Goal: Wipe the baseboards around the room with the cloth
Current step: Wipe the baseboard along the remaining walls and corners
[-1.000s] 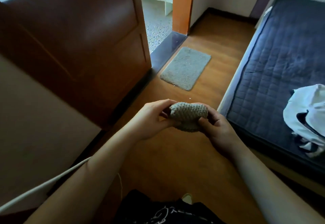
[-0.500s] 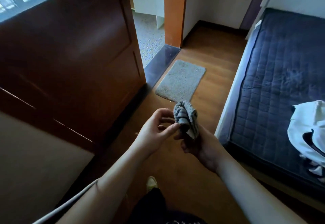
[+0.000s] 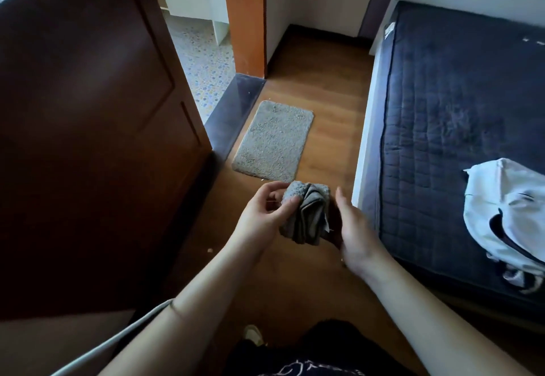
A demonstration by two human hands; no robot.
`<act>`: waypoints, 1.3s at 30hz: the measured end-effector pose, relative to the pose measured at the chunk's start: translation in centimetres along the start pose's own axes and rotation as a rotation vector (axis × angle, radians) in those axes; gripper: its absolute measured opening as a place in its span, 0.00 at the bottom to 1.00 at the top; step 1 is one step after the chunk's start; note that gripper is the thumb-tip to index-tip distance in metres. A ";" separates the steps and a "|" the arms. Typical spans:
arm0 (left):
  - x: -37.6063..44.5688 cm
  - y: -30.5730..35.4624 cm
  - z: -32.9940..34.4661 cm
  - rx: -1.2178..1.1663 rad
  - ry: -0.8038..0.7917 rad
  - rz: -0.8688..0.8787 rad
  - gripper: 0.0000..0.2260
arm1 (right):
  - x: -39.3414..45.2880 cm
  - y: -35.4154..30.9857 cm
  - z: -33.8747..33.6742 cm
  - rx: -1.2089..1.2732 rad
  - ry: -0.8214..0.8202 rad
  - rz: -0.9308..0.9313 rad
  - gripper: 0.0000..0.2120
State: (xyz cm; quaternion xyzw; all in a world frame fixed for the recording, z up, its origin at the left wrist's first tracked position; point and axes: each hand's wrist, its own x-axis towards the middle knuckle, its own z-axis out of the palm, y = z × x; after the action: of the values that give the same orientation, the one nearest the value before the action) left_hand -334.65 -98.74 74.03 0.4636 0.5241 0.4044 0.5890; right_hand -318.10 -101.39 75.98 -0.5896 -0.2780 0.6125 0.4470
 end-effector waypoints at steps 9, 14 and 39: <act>11.6 1.8 6.6 0.142 -0.094 0.069 0.20 | 11.0 -5.1 -6.4 -0.297 -0.047 -0.194 0.24; 18.1 4.3 9.4 0.311 -0.101 0.118 0.24 | 17.3 -9.5 -10.2 -0.386 -0.130 -0.268 0.19; 52.2 11.6 3.0 0.147 -0.198 0.065 0.16 | 48.9 -24.4 -3.1 -0.334 -0.105 -0.179 0.15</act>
State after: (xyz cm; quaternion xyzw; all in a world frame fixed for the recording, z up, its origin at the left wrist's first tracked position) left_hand -325.12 -46.09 72.65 0.5599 0.4763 0.3357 0.5891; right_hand -305.10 -48.31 73.49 -0.5958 -0.4501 0.5457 0.3803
